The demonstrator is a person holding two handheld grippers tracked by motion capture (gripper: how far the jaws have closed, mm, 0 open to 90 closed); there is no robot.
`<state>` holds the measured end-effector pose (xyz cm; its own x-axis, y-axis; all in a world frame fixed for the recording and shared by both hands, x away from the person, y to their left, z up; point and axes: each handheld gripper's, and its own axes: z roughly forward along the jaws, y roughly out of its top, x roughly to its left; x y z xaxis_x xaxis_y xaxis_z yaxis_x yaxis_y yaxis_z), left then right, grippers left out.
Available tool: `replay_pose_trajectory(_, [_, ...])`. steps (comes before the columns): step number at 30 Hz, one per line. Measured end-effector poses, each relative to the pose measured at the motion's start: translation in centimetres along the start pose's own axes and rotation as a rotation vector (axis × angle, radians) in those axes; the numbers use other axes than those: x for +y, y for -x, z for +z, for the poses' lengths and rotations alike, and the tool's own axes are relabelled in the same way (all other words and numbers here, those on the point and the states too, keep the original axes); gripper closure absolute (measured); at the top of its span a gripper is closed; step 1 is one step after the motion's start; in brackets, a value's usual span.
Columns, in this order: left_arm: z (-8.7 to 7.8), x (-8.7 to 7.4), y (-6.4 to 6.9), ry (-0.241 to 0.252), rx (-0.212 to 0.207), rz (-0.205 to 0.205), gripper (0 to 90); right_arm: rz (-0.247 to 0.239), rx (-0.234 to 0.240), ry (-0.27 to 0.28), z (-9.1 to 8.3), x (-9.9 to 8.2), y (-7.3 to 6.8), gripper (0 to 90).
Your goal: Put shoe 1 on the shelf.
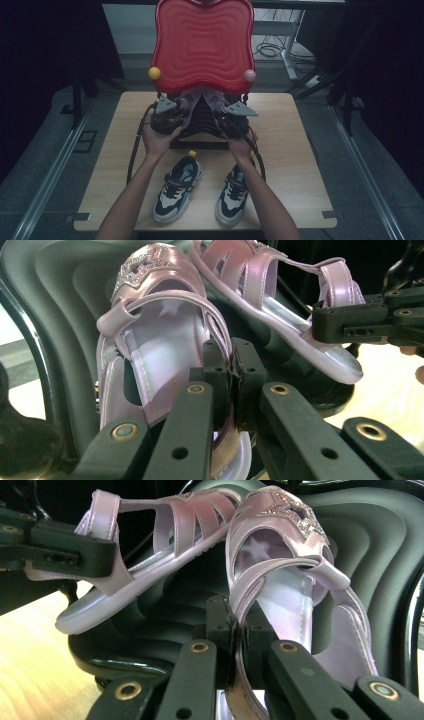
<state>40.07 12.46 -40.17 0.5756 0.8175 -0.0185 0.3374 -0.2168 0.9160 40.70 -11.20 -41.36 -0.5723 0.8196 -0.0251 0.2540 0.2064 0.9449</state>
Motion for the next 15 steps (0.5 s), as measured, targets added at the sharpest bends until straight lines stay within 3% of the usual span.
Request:
replay_pose_trajectory(11, [0.9,0.1,0.1,0.044,0.03,0.004,87.0,-0.033,-0.063,0.001,1.2,0.6,-0.3,85.4])
replay_pose_trajectory(13, [1.4,-0.1,0.0,0.04,0.037,0.031,86.9,-0.046,-0.083,0.0,1.6,0.5,-0.3,85.3])
replay_pose_trajectory(15, [1.7,-0.2,0.0,0.038,0.04,0.029,86.9,-0.049,-0.092,-0.01,2.0,0.4,-0.3,85.4])
